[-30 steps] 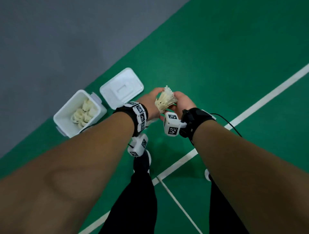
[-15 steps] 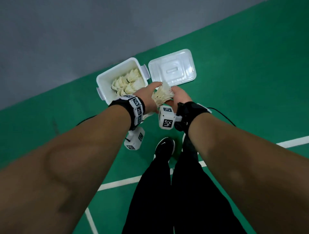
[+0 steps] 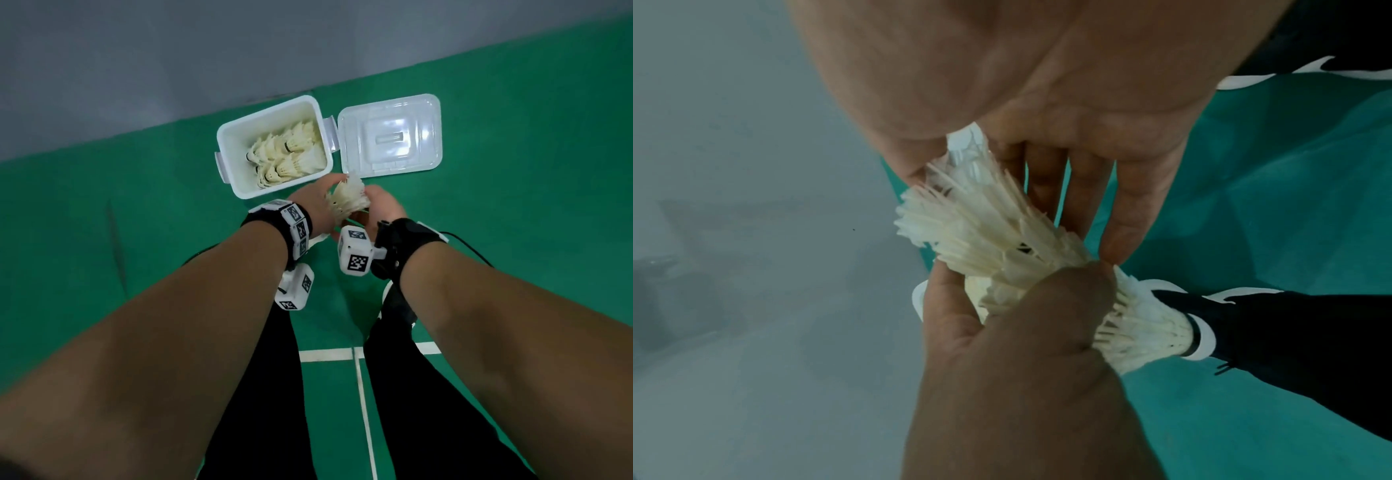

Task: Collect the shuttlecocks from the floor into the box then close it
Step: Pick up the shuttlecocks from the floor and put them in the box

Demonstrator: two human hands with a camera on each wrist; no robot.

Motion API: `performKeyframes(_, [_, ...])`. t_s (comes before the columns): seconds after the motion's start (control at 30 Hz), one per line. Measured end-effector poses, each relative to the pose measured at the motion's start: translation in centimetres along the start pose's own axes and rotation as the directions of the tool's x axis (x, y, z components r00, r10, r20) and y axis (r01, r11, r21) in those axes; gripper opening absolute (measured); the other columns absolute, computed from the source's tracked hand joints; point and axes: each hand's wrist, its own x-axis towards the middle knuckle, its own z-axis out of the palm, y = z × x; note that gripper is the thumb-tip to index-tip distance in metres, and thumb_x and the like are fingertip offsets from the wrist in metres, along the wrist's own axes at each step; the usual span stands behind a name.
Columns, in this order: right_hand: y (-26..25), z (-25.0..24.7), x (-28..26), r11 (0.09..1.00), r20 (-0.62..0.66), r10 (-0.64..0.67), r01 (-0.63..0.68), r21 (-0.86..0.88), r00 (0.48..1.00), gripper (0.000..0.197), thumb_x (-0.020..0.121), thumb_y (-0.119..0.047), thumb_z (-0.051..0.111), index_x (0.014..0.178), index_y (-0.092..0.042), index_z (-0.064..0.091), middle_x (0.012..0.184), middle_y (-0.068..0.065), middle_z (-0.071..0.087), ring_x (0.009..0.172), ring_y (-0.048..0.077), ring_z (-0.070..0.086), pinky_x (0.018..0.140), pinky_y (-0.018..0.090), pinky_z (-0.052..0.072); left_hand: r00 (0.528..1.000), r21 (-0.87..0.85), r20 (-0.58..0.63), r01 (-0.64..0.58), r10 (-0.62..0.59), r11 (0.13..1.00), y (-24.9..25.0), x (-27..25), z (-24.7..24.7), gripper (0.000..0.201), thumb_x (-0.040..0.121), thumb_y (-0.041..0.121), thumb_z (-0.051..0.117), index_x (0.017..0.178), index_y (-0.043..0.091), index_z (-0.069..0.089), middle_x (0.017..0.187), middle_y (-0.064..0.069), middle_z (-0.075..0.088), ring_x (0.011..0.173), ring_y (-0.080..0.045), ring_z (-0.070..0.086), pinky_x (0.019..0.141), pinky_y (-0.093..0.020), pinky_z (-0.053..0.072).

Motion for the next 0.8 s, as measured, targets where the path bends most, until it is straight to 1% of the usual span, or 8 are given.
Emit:
performKeyframes(0.07, [0.3, 0.6, 0.4, 1.0, -0.021, -0.012, 0.012, 0.018, 1.0, 0.043, 0.084, -0.036, 0.064, 0.112, -0.006, 0.081, 0.118, 0.019, 0.078, 0.114, 0.042, 0.073, 0.105, 0.065, 0.051, 1.0, -0.014, 0.022, 0.009, -0.008, 1.0, -0.8, 0.4, -0.2, 0.068, 0.093, 0.032, 0.075, 0.152, 0.04, 0.044, 0.125, 0.009, 0.064, 0.1, -0.014, 0.066, 0.071, -0.02, 0.052])
performKeyframes(0.17, [0.6, 3.2, 1.8, 0.999, -0.039, -0.039, 0.04, 0.034, 0.998, 0.029, 0.089, -0.028, 0.061, 0.098, -0.006, 0.079, 0.106, 0.018, 0.072, 0.1, 0.037, 0.069, 0.109, 0.063, 0.048, 0.999, 0.012, 0.053, 0.005, -0.006, 1.0, -2.9, 1.7, -1.7, 0.07, 0.09, 0.035, 0.075, 0.151, 0.043, 0.041, 0.131, 0.005, 0.065, 0.109, -0.017, 0.066, 0.092, -0.032, 0.057])
performKeyframes(0.27, [0.2, 5.1, 2.1, 0.998, -0.01, -0.061, 0.062, 0.01, 0.998, 0.027, 0.09, -0.026, 0.059, 0.083, -0.008, 0.078, 0.105, 0.023, 0.066, 0.099, 0.039, 0.064, 0.112, 0.066, 0.044, 0.998, 0.03, 0.069, 0.001, -0.003, 1.0, -4.0, 2.4, -3.1, 0.068, 0.096, 0.033, 0.071, 0.156, 0.038, 0.038, 0.128, 0.002, 0.064, 0.103, -0.018, 0.064, 0.085, -0.03, 0.052])
performKeyframes(0.37, [0.3, 8.8, 3.2, 0.997, -0.035, -0.062, 0.063, 0.037, 0.997, 0.028, 0.087, -0.027, 0.062, 0.074, -0.011, 0.082, 0.1, 0.023, 0.071, 0.095, 0.039, 0.067, 0.107, 0.069, 0.048, 0.997, 0.08, 0.072, -0.002, -0.004, 0.997, -6.8, 3.8, -5.7, 0.069, 0.097, 0.033, 0.069, 0.157, 0.038, 0.037, 0.129, -0.004, 0.065, 0.1, -0.02, 0.063, 0.081, -0.029, 0.05])
performKeyframes(0.5, [0.0, 13.4, 5.1, 0.992, -0.046, -0.013, 0.018, 0.123, 0.999, 0.033, 0.091, -0.028, 0.06, 0.089, -0.007, 0.085, 0.122, 0.025, 0.074, 0.107, 0.044, 0.072, 0.105, 0.067, 0.051, 0.996, 0.132, 0.079, 0.021, -0.031, 0.991, -9.4, 5.6, -9.4, 0.071, 0.093, 0.046, 0.067, 0.157, 0.041, 0.036, 0.122, -0.005, 0.066, 0.093, -0.023, 0.065, 0.081, -0.03, 0.05])
performKeyframes(0.6, [-1.0, 15.8, 6.7, 0.993, -0.059, -0.011, 0.017, 0.116, 0.998, 0.044, 0.085, -0.036, 0.066, 0.113, -0.006, 0.081, 0.125, 0.025, 0.074, 0.117, 0.048, 0.071, 0.103, 0.069, 0.051, 0.997, 0.167, 0.074, 0.017, -0.03, 0.986, -10.1, 6.9, -11.8, 0.076, 0.087, 0.051, 0.064, 0.157, 0.043, 0.035, 0.132, -0.007, 0.063, 0.101, -0.026, 0.066, 0.094, -0.037, 0.055])
performKeyframes(0.7, [-2.1, 17.0, 7.0, 0.993, -0.114, 0.025, -0.011, 0.121, 0.993, 0.067, 0.089, -0.066, 0.062, 0.121, -0.006, 0.068, 0.115, 0.021, 0.077, 0.107, 0.045, 0.075, 0.097, 0.065, 0.056, 0.999, 0.208, 0.034, 0.023, -0.031, 0.978, -10.1, 8.3, -13.5, 0.083, 0.094, 0.028, 0.068, 0.163, 0.041, 0.024, 0.145, -0.009, 0.051, 0.113, -0.029, 0.063, 0.095, -0.038, 0.054])
performKeyframes(0.8, [-2.9, 17.0, 7.4, 0.987, -0.171, 0.04, -0.013, 0.158, 0.984, 0.078, 0.092, -0.078, 0.048, 0.131, -0.011, 0.057, 0.116, 0.017, 0.074, 0.094, 0.038, 0.078, 0.092, 0.058, 0.06, 0.995, 0.248, -0.017, 0.095, -0.093, 0.964, -10.2, 8.7, -14.7, 0.088, 0.092, 0.003, 0.056, 0.166, 0.032, 0.019, 0.145, -0.009, 0.053, 0.103, -0.028, 0.065, 0.089, -0.043, 0.06])
